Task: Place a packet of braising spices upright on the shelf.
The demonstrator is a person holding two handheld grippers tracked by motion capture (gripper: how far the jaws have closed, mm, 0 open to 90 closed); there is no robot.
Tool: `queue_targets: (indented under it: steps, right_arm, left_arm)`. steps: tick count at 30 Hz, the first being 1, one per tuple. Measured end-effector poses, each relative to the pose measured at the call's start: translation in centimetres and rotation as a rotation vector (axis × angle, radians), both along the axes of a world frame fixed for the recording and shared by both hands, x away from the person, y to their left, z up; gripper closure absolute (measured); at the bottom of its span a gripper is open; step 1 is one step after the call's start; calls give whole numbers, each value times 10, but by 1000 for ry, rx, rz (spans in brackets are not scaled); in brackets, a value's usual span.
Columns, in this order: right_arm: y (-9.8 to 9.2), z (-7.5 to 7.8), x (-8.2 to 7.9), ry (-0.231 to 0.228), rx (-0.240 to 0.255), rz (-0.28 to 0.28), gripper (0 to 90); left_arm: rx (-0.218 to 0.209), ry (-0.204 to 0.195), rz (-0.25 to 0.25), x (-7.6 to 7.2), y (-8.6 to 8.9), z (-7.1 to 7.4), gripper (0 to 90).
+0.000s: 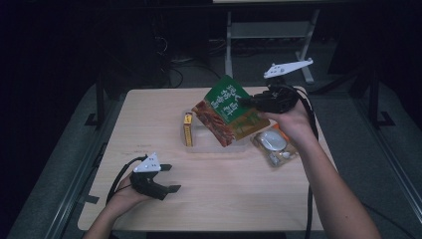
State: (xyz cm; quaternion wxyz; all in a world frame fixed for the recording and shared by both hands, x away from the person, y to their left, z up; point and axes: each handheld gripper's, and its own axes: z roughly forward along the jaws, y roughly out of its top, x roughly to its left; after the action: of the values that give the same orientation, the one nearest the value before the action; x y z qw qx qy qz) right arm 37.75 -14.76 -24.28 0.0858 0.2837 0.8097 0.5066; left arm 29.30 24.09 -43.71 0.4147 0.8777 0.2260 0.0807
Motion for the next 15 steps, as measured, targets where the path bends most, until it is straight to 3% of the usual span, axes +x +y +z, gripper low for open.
queue_targets:
  steps: [15]
  right_arm:
    - [13,-4,19,17,-2,-31,900]
  left_arm:
    - [7,7,-6,0,-1,-2,188]
